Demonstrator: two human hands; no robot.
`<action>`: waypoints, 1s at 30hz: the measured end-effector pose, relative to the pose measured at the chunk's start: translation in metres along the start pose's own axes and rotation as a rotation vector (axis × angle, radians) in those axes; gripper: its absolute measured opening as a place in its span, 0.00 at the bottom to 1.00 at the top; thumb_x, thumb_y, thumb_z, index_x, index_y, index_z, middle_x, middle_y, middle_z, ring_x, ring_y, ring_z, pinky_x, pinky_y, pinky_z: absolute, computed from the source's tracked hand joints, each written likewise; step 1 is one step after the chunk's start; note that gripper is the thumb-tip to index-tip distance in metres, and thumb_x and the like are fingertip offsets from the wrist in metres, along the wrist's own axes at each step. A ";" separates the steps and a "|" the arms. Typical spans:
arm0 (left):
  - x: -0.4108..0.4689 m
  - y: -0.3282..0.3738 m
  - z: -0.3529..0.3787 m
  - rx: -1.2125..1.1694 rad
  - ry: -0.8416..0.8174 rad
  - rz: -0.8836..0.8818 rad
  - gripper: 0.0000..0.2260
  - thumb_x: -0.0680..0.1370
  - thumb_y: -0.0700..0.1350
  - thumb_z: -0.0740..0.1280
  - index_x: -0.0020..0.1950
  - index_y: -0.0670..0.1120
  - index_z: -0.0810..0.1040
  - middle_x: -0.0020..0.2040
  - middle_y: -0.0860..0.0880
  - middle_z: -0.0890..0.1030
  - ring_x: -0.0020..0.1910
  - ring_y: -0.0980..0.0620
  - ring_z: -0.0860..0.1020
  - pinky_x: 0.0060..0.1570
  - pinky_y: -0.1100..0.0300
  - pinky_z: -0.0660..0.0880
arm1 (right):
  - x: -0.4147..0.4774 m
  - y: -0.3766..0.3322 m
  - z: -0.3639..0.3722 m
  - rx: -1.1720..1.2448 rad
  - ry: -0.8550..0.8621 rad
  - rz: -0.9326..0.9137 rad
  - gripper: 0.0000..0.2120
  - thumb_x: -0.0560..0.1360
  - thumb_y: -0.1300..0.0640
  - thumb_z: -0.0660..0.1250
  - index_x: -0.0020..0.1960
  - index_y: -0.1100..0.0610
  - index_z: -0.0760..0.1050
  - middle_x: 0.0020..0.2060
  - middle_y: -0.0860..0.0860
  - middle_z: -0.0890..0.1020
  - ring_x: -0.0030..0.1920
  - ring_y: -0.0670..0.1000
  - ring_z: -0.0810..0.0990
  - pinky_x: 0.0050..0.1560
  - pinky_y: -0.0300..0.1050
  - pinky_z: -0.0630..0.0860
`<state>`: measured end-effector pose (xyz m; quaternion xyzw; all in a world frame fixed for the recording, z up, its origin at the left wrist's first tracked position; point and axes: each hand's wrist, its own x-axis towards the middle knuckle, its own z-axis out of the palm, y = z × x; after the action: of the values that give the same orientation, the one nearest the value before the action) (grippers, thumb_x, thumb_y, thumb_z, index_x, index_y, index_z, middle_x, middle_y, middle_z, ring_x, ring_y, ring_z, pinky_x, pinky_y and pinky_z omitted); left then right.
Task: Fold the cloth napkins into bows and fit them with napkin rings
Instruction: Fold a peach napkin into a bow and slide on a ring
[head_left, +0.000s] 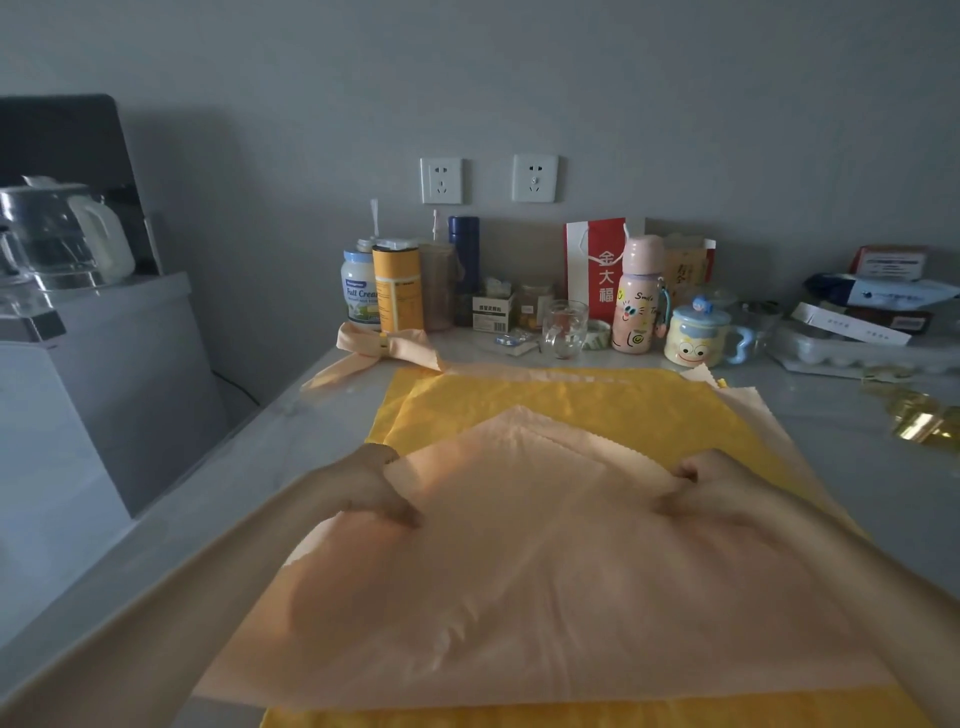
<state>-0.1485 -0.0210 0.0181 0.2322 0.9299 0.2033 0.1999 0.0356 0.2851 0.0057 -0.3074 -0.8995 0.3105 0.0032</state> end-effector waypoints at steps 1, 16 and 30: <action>0.004 0.001 0.003 -0.027 -0.006 -0.010 0.33 0.68 0.49 0.76 0.69 0.42 0.67 0.57 0.51 0.69 0.53 0.51 0.71 0.47 0.63 0.68 | 0.000 0.000 0.001 -0.011 0.027 -0.009 0.23 0.68 0.53 0.73 0.29 0.53 0.58 0.28 0.48 0.62 0.30 0.48 0.62 0.32 0.43 0.56; 0.021 -0.018 -0.001 -0.178 0.036 0.010 0.13 0.69 0.49 0.76 0.45 0.43 0.78 0.44 0.48 0.76 0.43 0.50 0.76 0.41 0.60 0.73 | 0.005 -0.004 0.017 -0.071 0.228 -0.012 0.22 0.74 0.53 0.66 0.28 0.55 0.58 0.27 0.51 0.66 0.30 0.52 0.65 0.31 0.45 0.57; 0.040 -0.011 0.007 -0.186 0.143 -0.016 0.14 0.76 0.50 0.68 0.34 0.43 0.74 0.36 0.48 0.73 0.34 0.51 0.71 0.34 0.62 0.67 | 0.016 -0.012 0.013 0.080 0.208 0.094 0.10 0.71 0.56 0.71 0.37 0.57 0.73 0.38 0.52 0.78 0.39 0.53 0.75 0.35 0.43 0.67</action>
<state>-0.1814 -0.0076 -0.0038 0.1899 0.9209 0.3030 0.1553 0.0132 0.2797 -0.0010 -0.3792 -0.8658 0.3125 0.0942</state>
